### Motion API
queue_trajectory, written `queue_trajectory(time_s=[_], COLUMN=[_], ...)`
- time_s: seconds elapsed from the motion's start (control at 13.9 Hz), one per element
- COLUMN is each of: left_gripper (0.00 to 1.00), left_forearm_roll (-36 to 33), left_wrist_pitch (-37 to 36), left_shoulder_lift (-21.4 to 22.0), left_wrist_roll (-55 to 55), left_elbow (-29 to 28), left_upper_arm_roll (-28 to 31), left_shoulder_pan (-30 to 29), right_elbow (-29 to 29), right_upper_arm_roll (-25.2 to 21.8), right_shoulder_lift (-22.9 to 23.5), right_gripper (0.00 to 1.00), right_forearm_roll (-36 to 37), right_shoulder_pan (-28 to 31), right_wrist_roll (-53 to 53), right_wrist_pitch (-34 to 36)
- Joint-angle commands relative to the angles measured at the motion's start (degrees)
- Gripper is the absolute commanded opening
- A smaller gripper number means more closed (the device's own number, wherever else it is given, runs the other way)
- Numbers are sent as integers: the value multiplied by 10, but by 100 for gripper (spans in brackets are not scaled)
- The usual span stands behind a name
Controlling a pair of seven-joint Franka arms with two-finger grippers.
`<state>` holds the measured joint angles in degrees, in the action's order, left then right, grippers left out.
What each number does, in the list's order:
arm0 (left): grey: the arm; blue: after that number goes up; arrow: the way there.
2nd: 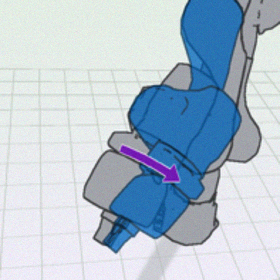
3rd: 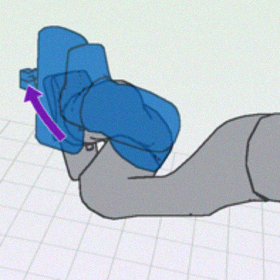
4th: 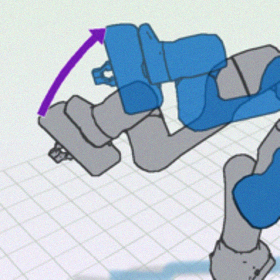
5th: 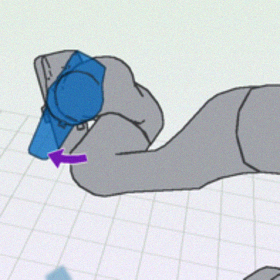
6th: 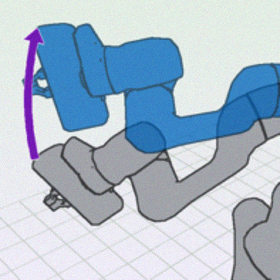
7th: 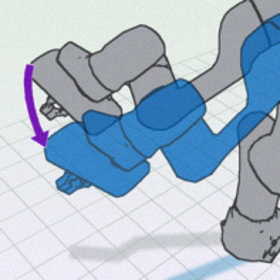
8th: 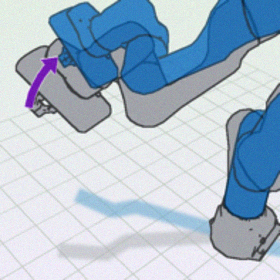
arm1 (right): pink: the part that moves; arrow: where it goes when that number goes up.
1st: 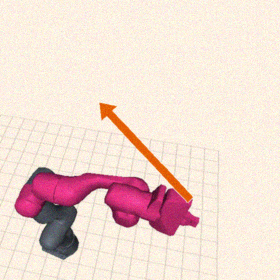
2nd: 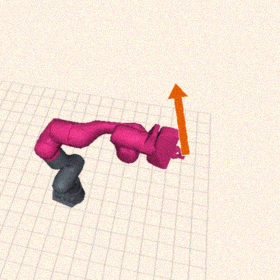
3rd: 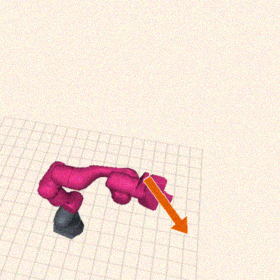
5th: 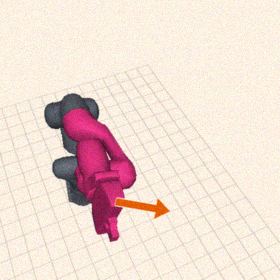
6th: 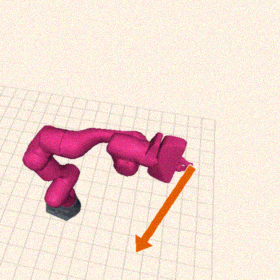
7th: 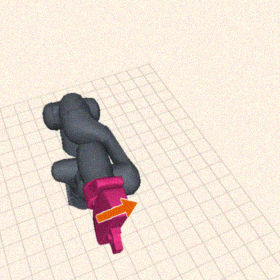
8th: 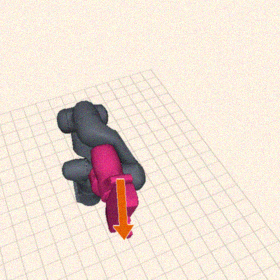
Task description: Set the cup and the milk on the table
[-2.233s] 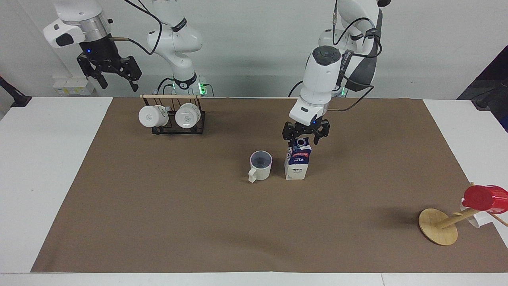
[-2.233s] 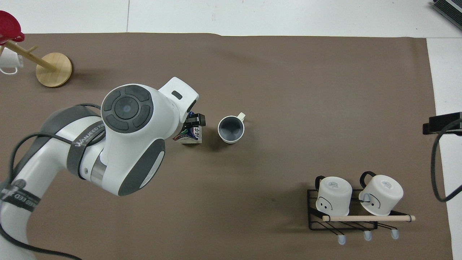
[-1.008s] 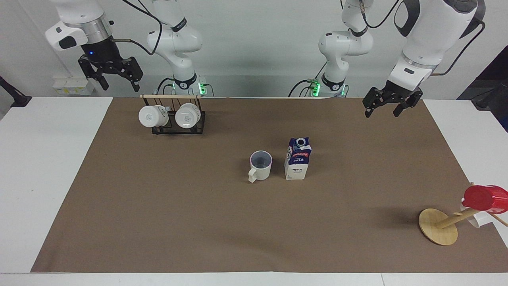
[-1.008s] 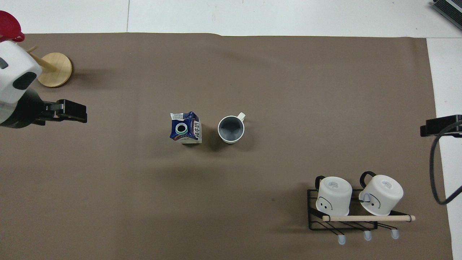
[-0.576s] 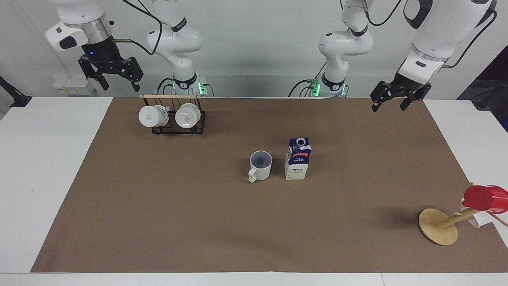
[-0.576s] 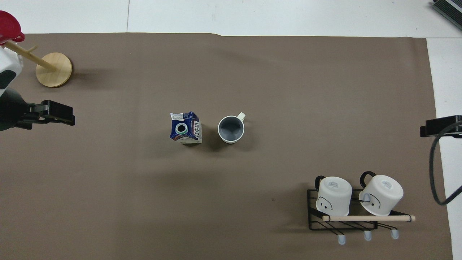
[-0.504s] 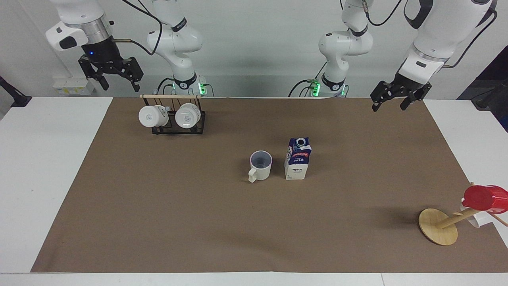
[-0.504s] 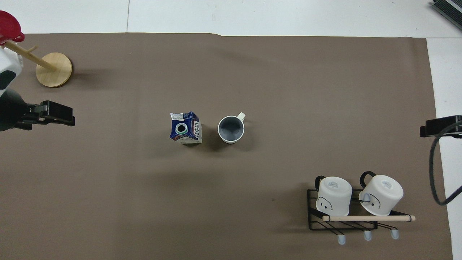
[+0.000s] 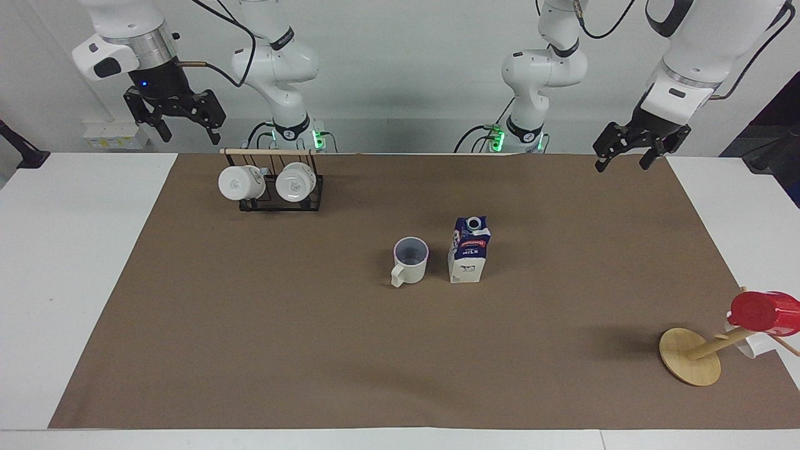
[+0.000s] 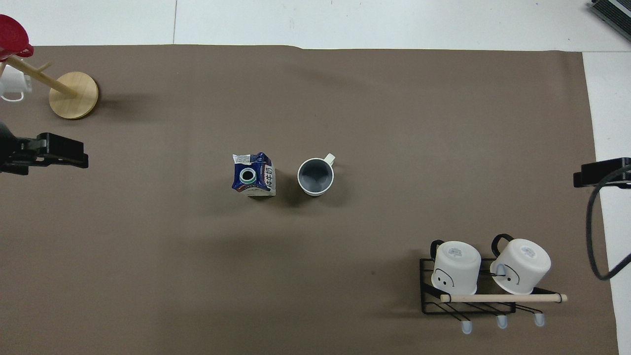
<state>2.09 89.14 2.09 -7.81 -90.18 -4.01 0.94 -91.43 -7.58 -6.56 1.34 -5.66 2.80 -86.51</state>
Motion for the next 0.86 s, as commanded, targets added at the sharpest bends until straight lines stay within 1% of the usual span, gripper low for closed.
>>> queue_trajectory(time_s=[0.0,0.14,0.29,0.43,0.65,0.79], left_gripper=[100,100,100,100,100,100], left_forearm_roll=[-4,-4,-4,-3,-4,-4], left_wrist_pitch=[-16,-16,-16,-17,-19,-31], left_shoulder_lift=[1,1,1,1,4,5], left_wrist_roll=[7,7,8,8,8,8], left_elbow=[9,9,9,10,10,10], left_upper_arm_roll=[-1,-1,0,0,19,48], left_shoulder_pan=[-8,-7,-8,-8,19,45], right_elbow=[-16,-12,8,5,-1,-3], right_upper_arm_roll=[0,0,-2,-3,-2,-2], right_shoulder_lift=[-13,-11,6,3,-1,-2], right_gripper=[100,100,100,100,100,100], right_forearm_roll=[-3,-4,-8,-7,-6,-6], right_shoulder_pan=[3,3,7,6,6,6], right_wrist_roll=[-5,4,7,9,11,11], right_wrist_pitch=[-9,-9,-1,-2,-4,-6])
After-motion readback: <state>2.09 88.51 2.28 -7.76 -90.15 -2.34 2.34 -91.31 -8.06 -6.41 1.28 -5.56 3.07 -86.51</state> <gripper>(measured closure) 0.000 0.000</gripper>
